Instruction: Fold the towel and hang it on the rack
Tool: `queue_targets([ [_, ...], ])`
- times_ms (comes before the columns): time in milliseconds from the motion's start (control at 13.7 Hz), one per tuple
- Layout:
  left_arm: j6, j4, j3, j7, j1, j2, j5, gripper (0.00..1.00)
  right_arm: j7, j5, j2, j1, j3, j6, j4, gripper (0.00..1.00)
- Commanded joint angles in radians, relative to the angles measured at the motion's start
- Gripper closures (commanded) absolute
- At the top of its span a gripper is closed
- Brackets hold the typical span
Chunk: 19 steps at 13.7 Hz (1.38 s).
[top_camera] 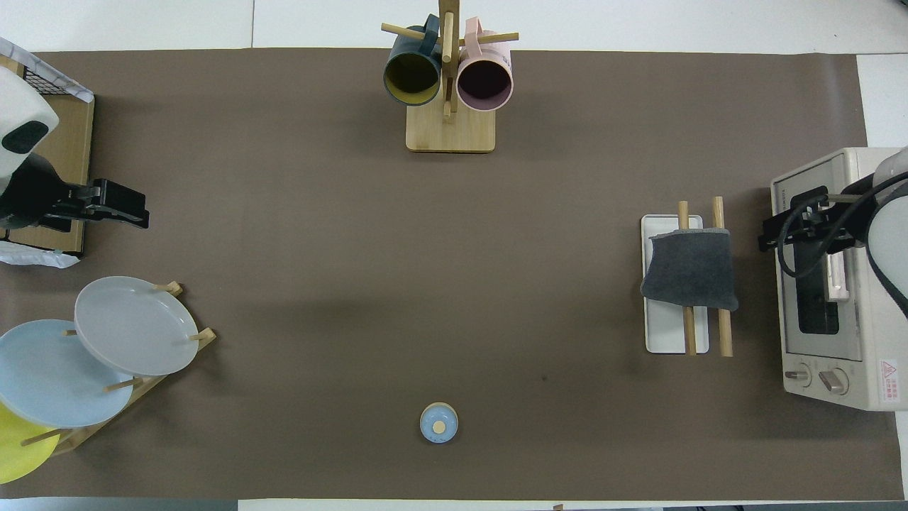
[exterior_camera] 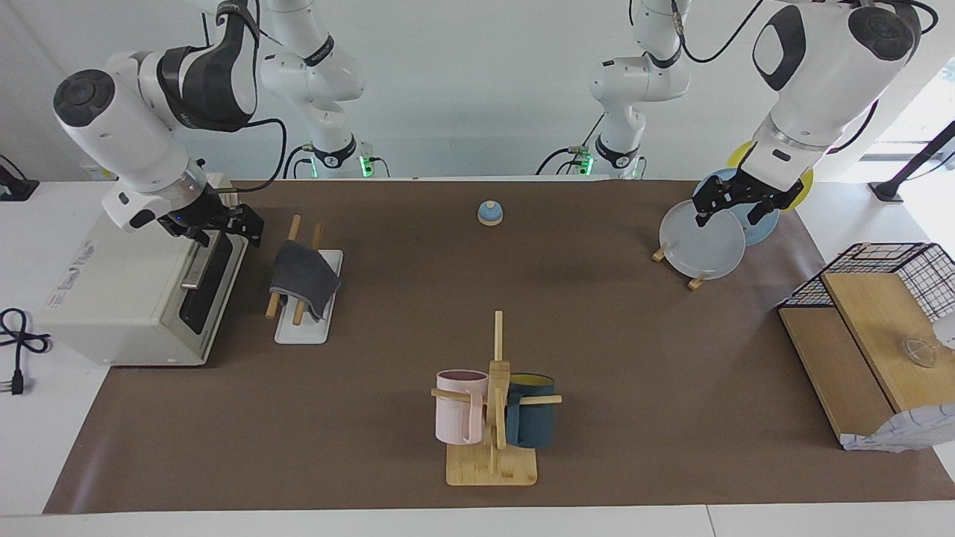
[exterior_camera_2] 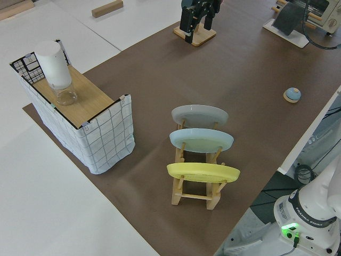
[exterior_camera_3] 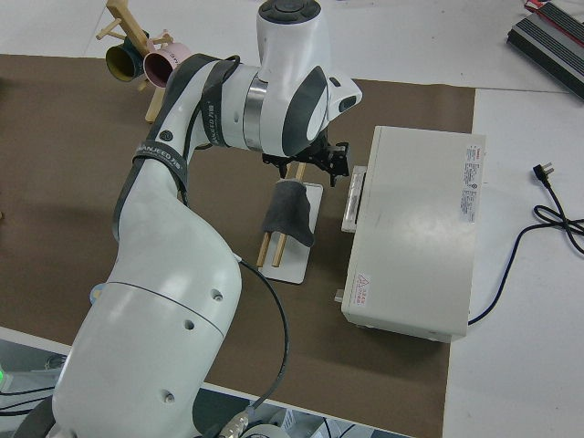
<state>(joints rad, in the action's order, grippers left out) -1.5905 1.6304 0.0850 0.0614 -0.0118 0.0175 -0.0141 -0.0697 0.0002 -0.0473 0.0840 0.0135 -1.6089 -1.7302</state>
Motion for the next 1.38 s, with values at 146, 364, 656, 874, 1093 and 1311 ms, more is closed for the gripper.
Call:
queue_targets([
  [146,0.017,0.019,0.019,-0.018,0.032,-0.021,-0.003,0.00,-0.013,-0.025,0.020,0.003,-0.052,0.112,0.061,0.00],
  [364,0.011,0.022,0.016,-0.006,0.021,-0.021,-0.003,0.00,-0.015,-0.025,0.015,0.005,-0.055,0.119,0.076,0.00],
  [656,0.009,0.022,0.015,-0.011,0.030,-0.024,-0.003,0.00,-0.016,-0.045,-0.015,-0.009,-0.056,0.106,0.136,0.00],
  [874,0.011,0.022,0.013,-0.011,0.033,-0.025,-0.003,0.00,-0.015,-0.062,-0.035,-0.070,-0.012,0.104,0.168,0.00],
  [1093,0.009,0.022,0.012,-0.011,0.033,-0.025,-0.003,0.00,-0.013,-0.048,-0.022,-0.073,-0.003,0.122,0.159,0.00],
  [1311,0.011,0.022,0.012,-0.011,0.033,-0.025,-0.003,0.00,-0.010,-0.043,0.021,-0.076,0.013,0.118,0.104,0.00],
])
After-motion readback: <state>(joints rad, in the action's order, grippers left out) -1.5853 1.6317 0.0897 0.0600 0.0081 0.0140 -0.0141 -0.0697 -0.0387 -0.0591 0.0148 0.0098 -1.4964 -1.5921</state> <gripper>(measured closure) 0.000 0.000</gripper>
